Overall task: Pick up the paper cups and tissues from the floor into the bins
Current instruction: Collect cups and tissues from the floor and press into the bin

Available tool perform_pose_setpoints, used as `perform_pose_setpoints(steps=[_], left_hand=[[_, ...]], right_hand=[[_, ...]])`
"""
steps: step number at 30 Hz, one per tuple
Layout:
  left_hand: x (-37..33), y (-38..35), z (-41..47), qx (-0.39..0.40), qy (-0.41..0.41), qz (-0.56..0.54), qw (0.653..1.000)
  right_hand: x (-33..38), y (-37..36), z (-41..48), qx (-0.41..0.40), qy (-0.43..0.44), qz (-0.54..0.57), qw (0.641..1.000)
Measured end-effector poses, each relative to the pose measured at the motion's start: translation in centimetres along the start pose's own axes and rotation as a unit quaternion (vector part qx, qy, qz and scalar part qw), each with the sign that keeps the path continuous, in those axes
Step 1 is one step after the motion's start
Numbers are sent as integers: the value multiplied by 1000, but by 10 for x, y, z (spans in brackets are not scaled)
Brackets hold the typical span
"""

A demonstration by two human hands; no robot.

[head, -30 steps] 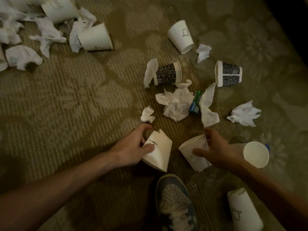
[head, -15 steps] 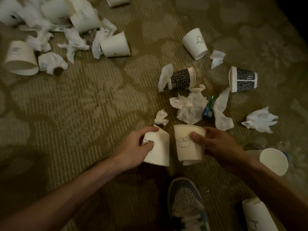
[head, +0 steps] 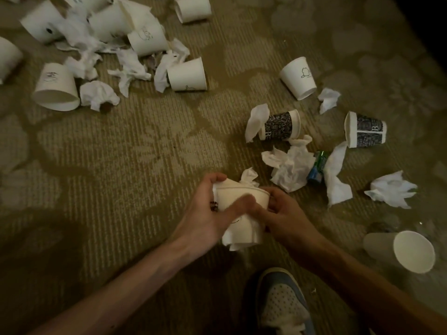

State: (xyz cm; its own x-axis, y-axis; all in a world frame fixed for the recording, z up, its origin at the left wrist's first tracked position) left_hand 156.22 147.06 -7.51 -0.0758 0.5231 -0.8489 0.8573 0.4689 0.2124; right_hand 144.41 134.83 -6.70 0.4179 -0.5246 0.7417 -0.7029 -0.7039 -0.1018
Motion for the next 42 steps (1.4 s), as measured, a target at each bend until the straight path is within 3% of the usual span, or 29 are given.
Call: perform_pose_setpoints(steps=[4, 12, 14, 16, 18, 19, 21, 24, 30, 37, 42], left_hand=[[10, 6, 2, 0, -17, 89, 996], [20, 9, 10, 20, -14, 134, 991], [19, 10, 12, 17, -11, 142, 990], [17, 11, 14, 19, -2, 129, 991], [15, 12, 16, 13, 16, 105, 994], [13, 12, 17, 7, 24, 94, 995], [11, 14, 19, -5, 29, 83, 996], [7, 14, 20, -16, 31, 86, 996], [6, 15, 24, -26, 33, 89, 995], [15, 19, 27, -42, 52, 67, 995], [20, 23, 29, -49, 65, 66, 994]], right_hand=[[-7, -13, -3, 7, -1, -29, 1000], [-11, -2, -3, 31, -56, -91, 994], [-2, 14, 6, -3, 0, -167, 986], [7, 35, 20, -103, 132, -283, 945], [15, 52, 34, -182, 252, -389, 867], [16, 57, 41, -184, 277, -432, 838], [14, 65, 57, -147, 258, -495, 817], [9, 69, 81, -124, 174, -541, 814], [10, 73, 116, -113, 126, -578, 798], [7, 89, 122, -120, 183, -623, 751], [-3, 92, 114, -102, 241, -556, 789]])
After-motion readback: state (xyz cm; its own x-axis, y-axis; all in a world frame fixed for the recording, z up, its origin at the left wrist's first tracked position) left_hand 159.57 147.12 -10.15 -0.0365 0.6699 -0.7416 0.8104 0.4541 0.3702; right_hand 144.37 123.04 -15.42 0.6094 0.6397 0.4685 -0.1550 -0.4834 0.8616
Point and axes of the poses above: each hand's wrist, its own z-axis towards the middle knuckle, its own y-axis out of the back of the hand, x = y × z, the point moved 1 cm from there along z, towards the middle knuckle, and after that the axes turned 10 degrees about z, right-handed, at the moved point
